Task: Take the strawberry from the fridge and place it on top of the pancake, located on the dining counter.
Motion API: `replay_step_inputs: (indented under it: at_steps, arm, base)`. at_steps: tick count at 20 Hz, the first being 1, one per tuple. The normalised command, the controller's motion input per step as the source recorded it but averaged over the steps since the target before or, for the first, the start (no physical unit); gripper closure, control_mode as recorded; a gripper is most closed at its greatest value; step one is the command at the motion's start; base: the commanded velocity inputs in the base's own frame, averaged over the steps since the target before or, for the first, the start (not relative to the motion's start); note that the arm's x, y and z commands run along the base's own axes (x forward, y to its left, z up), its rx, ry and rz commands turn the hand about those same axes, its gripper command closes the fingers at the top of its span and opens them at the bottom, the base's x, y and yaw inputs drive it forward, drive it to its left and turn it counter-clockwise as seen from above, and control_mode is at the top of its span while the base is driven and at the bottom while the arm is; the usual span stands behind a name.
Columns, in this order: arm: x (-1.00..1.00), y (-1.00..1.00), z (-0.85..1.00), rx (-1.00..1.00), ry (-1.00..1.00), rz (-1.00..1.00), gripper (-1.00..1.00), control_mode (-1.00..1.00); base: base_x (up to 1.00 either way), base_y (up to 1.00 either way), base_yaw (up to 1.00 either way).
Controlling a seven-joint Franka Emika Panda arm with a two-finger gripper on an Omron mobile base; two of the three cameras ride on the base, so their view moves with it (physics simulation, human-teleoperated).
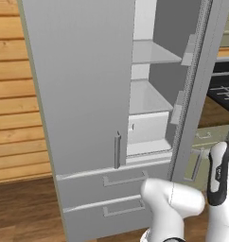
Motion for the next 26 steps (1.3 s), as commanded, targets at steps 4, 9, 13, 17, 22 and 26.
replay_step_inputs:
  at_steps: [4, 9, 13, 17, 22, 26]
  arm:
    - [-0.85, -0.05, 0.77, -0.01, 0.28, -0.07, -1.0, -1.0]
    - [-0.46, 0.46, 0.89, -0.33, 0.41, -0.13, -1.0, -1.0]
    - [-0.4, 0.94, 0.93, -0.45, 0.41, -0.08, -1.0, -1.0]
    - [-0.29, 1.0, 0.71, -0.52, 0.34, -0.02, -1.0, -1.0]
    - [0.03, 1.0, 0.48, -0.57, 0.3, -0.01, -1.0, -1.0]
    - [0.89, 1.0, 0.12, -0.63, 0.36, 0.0, -1.0, -1.0]
  base:
    - [0.0, 0.0, 0.0]
    - [0.0, 0.0, 0.0]
    - [0.0, 0.0, 0.0]
    - [0.0, 0.0, 0.0]
    - [0.0, 0.0, 0.0]
    - [0.0, 0.0, 0.0]
